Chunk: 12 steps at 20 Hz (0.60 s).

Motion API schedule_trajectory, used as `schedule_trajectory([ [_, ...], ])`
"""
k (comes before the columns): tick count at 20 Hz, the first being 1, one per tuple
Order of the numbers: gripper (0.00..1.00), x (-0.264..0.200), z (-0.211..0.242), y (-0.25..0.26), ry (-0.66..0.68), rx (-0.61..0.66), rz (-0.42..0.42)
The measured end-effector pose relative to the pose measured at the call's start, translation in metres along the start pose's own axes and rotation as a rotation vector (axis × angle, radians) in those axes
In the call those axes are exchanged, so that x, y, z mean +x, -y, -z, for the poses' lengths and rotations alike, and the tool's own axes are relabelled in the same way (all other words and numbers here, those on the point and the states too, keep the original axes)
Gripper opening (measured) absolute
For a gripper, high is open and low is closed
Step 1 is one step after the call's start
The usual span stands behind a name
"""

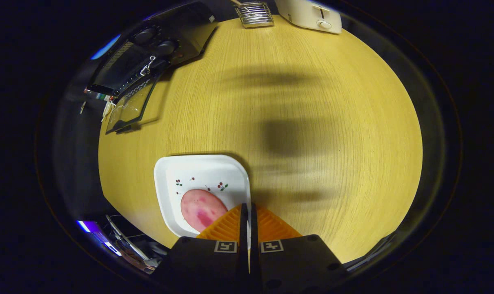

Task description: Open the toaster oven, put the food inside, and close the toaster oven door.

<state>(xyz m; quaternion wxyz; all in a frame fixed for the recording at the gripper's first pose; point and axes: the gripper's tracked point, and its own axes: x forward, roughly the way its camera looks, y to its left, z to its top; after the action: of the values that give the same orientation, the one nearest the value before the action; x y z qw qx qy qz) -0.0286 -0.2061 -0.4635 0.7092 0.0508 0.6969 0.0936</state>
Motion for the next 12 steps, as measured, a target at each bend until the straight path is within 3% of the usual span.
schedule_trajectory([
  [3,0.05,-0.006,-0.001,-0.004,0.023,0.051,-0.092],
  [7,0.05,-0.026,0.008,-0.018,0.056,0.25,-0.273],
  [12,0.05,-0.022,0.016,-0.051,0.079,0.385,-0.401],
])
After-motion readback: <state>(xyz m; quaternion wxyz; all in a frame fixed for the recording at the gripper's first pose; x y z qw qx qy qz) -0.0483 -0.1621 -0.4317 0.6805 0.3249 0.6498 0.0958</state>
